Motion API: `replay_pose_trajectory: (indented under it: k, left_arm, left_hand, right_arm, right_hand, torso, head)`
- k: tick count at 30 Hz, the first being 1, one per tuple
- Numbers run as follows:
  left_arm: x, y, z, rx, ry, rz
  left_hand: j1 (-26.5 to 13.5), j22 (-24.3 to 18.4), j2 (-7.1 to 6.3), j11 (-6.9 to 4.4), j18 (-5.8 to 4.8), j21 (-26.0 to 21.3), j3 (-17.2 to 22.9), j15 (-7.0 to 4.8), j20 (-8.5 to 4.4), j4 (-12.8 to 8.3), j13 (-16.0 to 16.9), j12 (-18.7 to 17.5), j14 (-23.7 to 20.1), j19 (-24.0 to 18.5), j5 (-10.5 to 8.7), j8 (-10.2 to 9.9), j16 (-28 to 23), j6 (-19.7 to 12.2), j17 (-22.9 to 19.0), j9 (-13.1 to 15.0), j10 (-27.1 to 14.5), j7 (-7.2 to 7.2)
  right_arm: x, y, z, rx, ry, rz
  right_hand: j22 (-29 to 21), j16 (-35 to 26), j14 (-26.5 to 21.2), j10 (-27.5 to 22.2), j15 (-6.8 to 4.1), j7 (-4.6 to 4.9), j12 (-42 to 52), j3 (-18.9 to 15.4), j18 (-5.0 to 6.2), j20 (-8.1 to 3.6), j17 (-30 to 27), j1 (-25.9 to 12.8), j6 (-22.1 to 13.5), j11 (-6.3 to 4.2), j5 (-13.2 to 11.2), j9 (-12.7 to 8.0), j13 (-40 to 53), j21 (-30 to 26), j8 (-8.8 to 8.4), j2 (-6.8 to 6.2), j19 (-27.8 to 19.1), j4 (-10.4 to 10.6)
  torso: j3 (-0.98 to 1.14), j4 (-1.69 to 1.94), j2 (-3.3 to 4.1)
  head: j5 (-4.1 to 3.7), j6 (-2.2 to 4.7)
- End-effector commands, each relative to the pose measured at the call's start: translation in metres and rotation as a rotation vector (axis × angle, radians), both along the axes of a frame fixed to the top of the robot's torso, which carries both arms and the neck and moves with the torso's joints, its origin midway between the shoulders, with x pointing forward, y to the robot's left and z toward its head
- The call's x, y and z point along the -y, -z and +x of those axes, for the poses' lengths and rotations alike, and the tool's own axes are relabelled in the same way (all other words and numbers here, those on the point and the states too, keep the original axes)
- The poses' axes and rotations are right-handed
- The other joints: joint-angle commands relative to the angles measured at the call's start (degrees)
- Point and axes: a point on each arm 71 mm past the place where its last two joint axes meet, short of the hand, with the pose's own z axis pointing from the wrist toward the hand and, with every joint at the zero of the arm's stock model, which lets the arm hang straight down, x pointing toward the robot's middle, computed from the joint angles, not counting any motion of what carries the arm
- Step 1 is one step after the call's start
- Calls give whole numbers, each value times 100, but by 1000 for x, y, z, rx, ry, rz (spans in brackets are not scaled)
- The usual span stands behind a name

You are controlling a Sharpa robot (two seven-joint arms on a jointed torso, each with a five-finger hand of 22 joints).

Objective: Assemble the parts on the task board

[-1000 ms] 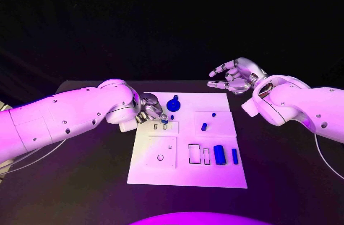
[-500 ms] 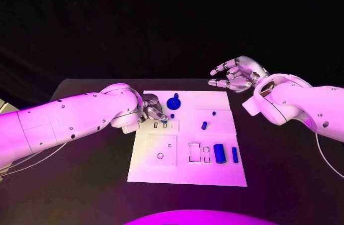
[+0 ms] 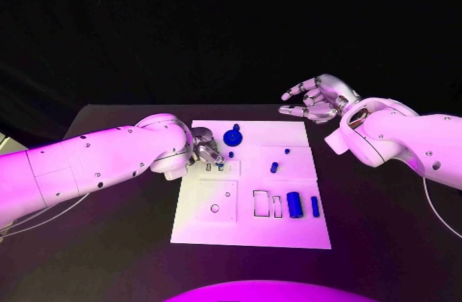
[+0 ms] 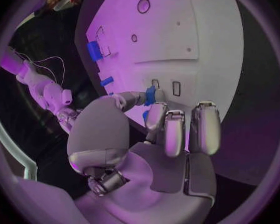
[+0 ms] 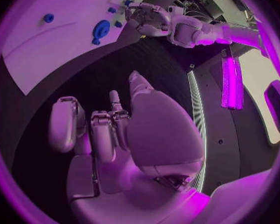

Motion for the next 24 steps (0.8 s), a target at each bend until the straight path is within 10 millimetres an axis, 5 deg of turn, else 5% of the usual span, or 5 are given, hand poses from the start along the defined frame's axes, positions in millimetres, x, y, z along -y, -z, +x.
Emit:
replay_pose_trajectory:
  k: [1, 24]
  left_arm:
    - [1, 2, -2, -25, 22, 29]
    - [2, 9, -4, -42, 41, 71]
  left_hand:
    - [-63, 47, 8, 3, -58, 30, 1062, -33, -13, -1098, -9, 20, 561, 42, 19, 19, -10, 225, 1361, 79, 46, -198]
    - [-70, 57, 6, 1, -60, 34, 1062, -36, -16, -1098, -14, 19, 566, 48, 30, 21, -2, 227, 1377, 85, 46, -199]
  right_arm:
    - [-2, 0, -1, 6, -19, -8]
    - [-2, 1, -1, 2, -23, -9]
  right_hand:
    - [276, -19, 482, 83, 19, 9, -40, -3, 29, -10, 1054, 42, -41, 25, 23, 6, 979, -13, 22, -14, -5, -14]
    - [277, -21, 481, 81, 19, 9, -42, -6, 28, -10, 1051, 39, -48, 26, 25, 5, 977, -15, 26, -18, -3, -4]
  torso:
    - [-2, 0, 1]
    - [0, -1, 0]
  head:
    - [-1, -10]
    - [5, -38]
